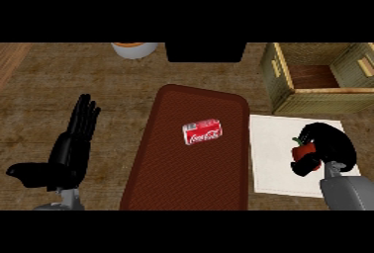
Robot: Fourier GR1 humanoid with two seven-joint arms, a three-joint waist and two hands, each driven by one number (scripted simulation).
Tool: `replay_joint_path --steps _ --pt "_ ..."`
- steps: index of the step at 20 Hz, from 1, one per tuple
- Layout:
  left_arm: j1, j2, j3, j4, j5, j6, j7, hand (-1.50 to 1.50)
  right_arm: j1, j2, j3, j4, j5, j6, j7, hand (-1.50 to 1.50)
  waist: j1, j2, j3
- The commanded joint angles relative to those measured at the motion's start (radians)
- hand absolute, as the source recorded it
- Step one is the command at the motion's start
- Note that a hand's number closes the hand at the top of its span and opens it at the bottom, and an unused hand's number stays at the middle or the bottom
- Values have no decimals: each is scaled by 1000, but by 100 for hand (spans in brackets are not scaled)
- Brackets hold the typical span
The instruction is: Pick the bell pepper from the placemat and place it in the basket
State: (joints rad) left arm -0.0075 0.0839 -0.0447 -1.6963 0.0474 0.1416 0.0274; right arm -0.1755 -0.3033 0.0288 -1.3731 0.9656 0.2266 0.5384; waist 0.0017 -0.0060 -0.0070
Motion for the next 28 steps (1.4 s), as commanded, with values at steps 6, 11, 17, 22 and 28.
replay_joint_path --steps 6,11,17,22,28 --pt "-21 13 17 -20 -3 -10 37 0 -70 123 178 -38 102 2 -7 150 10 6 7" --pt "10 -18 -14 41 -1 -37 -61 0 -153 239 366 43 155 -26 -140 150 38 13 7" --pt "9 8 26 -30 28 -36 20 0 -157 300 430 -95 107 -122 -86 150 7 4 7" --pt "-3 -7 32 15 -15 9 -3 0 -133 302 321 -382 -75 -86 -117 150 -22 0 7" --pt "2 5 37 17 1 -18 -8 0 -223 303 375 -702 -163 -22 160 150 -9 1 6"
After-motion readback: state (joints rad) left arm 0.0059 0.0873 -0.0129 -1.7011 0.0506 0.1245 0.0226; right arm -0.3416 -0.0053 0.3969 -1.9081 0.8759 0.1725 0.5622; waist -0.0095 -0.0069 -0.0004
